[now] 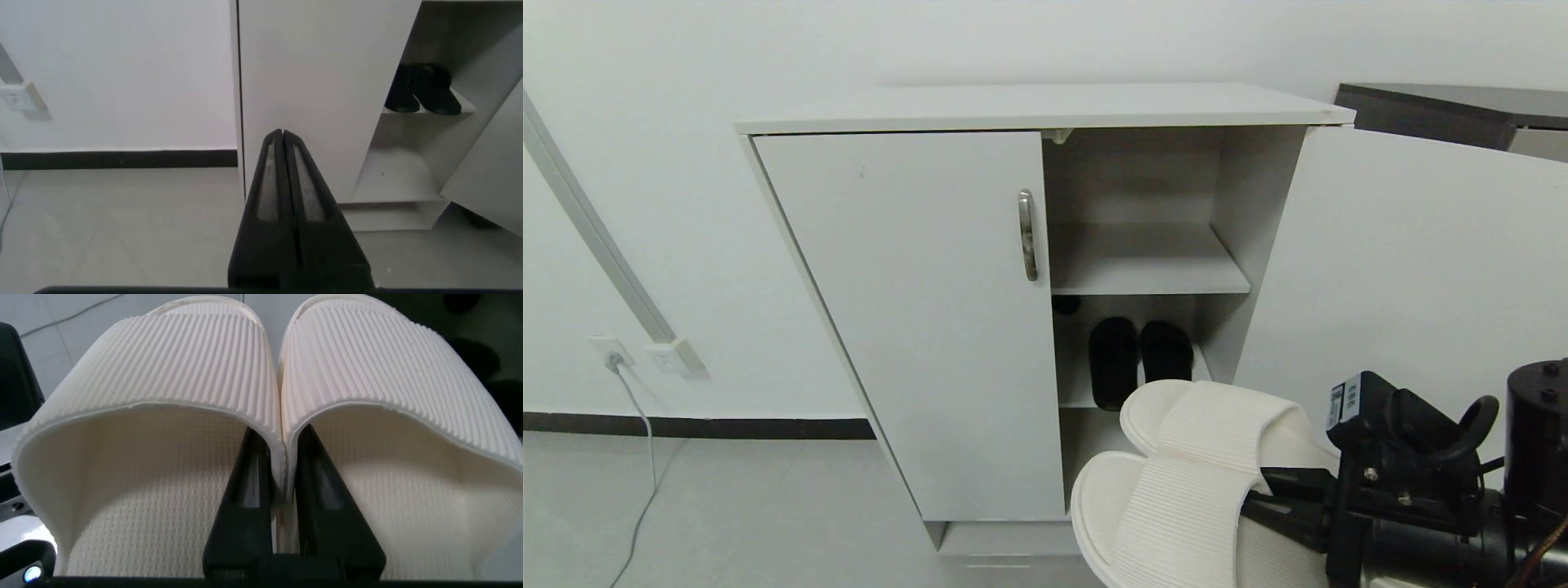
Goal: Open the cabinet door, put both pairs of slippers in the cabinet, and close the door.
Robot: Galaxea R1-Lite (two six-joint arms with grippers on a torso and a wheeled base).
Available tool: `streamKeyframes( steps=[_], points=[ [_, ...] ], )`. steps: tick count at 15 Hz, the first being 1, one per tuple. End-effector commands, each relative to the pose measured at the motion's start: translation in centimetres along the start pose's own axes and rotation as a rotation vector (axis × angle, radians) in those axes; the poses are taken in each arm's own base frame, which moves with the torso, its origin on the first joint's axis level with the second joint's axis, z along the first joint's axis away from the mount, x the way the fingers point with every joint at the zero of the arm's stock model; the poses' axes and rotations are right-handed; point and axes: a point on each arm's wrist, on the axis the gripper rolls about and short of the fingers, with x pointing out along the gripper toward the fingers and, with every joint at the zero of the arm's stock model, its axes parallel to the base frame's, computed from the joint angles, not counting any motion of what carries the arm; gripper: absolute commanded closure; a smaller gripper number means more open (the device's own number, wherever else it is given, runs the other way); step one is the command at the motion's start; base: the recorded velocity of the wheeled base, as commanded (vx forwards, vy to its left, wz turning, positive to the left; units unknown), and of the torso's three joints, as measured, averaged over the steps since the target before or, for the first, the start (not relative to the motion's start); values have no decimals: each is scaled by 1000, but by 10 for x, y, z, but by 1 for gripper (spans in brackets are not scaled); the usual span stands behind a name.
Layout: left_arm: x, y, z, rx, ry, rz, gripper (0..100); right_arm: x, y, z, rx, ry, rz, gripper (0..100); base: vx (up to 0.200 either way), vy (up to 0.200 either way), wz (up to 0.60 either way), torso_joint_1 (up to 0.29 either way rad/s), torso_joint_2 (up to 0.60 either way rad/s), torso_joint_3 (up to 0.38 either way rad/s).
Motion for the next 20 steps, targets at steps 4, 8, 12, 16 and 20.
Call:
streamKeyframes(
  steps=[4,8,12,16,20],
  points=[
    [0,0,0,0,1,0,100,-1,0,-1,-2,2,1,100,0,0,0,2,62,61],
    [0,0,0,0,1,2,100,-1,1,-1,-7,-4,21,100,0,0,0,0,0,0],
    [0,0,0,0,1,0,100,-2,2,-2,-7,-3,36,100,0,0,0,0,0,0],
    [0,0,0,1,1,2,100,-1,2,-3,-6,1,35,100,0,-150,0,1,3,3],
    [0,0,0,0,1,2,100,9,1,-7,11,38,34,100,0,0,0,0,0,0]
  ],
)
